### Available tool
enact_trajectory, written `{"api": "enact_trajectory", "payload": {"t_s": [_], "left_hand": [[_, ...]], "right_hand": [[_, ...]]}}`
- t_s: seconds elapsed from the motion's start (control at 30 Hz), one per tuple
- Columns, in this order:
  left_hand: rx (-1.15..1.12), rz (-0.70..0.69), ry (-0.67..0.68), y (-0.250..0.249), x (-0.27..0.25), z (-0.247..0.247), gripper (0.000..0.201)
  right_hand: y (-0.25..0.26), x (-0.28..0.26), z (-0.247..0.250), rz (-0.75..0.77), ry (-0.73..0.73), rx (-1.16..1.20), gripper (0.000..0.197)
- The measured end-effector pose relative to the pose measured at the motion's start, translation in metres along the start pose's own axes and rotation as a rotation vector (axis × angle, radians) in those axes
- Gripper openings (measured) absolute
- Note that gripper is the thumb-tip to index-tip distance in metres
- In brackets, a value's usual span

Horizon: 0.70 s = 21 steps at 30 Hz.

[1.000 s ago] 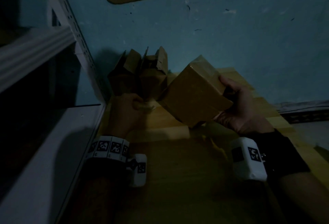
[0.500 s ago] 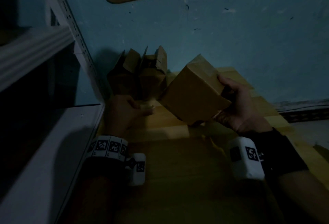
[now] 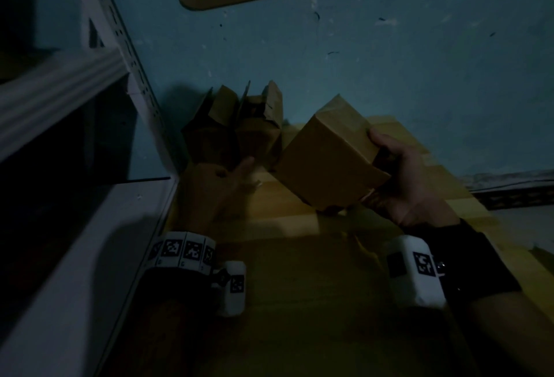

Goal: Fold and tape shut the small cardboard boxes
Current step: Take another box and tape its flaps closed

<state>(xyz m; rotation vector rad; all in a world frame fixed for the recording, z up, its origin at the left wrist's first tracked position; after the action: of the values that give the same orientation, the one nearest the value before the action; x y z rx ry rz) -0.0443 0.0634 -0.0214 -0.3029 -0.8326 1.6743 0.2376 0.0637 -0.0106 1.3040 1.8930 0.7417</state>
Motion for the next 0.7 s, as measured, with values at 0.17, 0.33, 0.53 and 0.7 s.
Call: {"api": "enact_trajectory", "payload": {"t_s": [0.17, 0.33, 0.53, 0.7], "left_hand": [[-0.035, -0.226, 0.1, 0.004, 0.001, -0.006, 0.015], [-0.105, -0.296, 0.068, 0.001, 0.002, -0.002, 0.026], [-0.068, -0.455, -0.055, -0.025, -0.005, 0.006, 0.026], [-0.372, -0.547, -0.058, -0.069, -0.023, 0.006, 0.07]], "right_hand": [[0.0, -0.003, 0.0, -0.002, 0.015, 0.0, 0.03], [0.0, -0.004, -0.002, 0.0, 0.001, 0.0, 0.032], [0.001, -0.004, -0.004, -0.001, -0.027, -0.005, 0.029], [0.003, -0.006, -0.011, -0.031, -0.013, 0.052, 0.033]]}}
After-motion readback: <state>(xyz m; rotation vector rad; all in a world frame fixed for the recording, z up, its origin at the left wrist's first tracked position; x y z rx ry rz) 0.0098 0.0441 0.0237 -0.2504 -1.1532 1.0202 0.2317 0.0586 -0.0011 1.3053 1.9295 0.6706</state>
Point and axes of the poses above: each hand's wrist, its own x-axis towards the middle knuckle, its own z-axis out of the back of the hand, y = z × x, the point moved 4 cm from there along x, towards the middle knuckle, and after that the axes turned 6 degrees about -z, right-handed, at the moved point
